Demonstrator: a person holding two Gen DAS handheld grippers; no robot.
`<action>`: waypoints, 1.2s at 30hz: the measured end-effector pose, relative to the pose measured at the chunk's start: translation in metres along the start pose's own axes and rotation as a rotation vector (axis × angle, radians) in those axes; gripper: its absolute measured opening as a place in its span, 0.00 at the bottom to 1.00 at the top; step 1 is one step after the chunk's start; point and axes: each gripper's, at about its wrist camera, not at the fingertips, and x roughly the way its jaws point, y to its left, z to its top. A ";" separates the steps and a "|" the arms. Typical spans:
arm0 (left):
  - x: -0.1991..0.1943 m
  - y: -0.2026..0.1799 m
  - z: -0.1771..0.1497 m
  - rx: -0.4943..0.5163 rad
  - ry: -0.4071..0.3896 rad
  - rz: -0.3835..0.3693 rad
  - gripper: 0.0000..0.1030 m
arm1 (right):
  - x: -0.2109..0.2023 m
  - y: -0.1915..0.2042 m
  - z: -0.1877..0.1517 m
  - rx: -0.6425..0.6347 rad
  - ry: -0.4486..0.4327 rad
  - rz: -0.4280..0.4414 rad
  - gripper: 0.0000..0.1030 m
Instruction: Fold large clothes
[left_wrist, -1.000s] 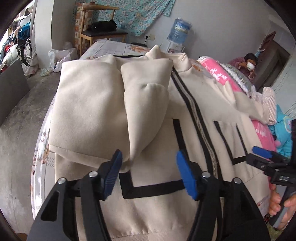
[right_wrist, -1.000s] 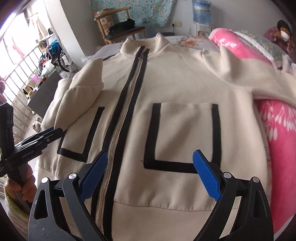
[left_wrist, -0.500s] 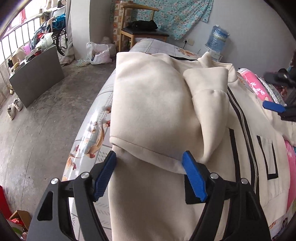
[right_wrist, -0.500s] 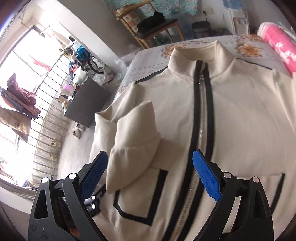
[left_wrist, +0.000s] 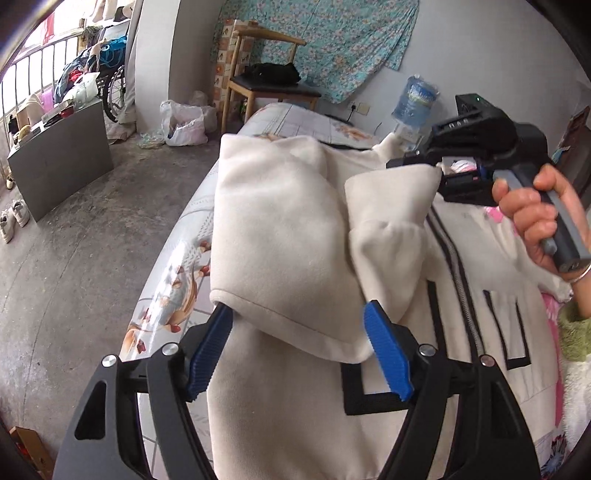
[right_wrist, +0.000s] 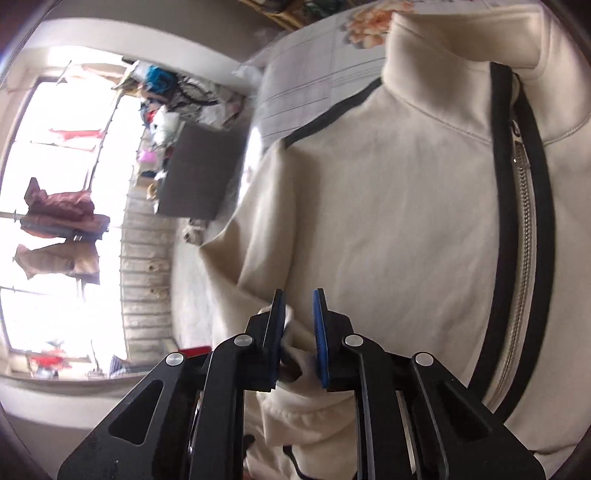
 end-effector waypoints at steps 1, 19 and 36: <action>-0.005 -0.001 0.002 0.003 -0.018 -0.023 0.70 | -0.009 0.005 -0.012 -0.045 0.006 0.023 0.13; 0.008 -0.007 -0.001 -0.018 0.052 -0.011 0.69 | -0.118 -0.071 -0.225 -0.074 -0.156 -0.154 0.52; 0.008 0.011 -0.035 -0.021 0.017 0.060 0.69 | -0.042 -0.088 -0.211 0.399 -0.152 0.182 0.48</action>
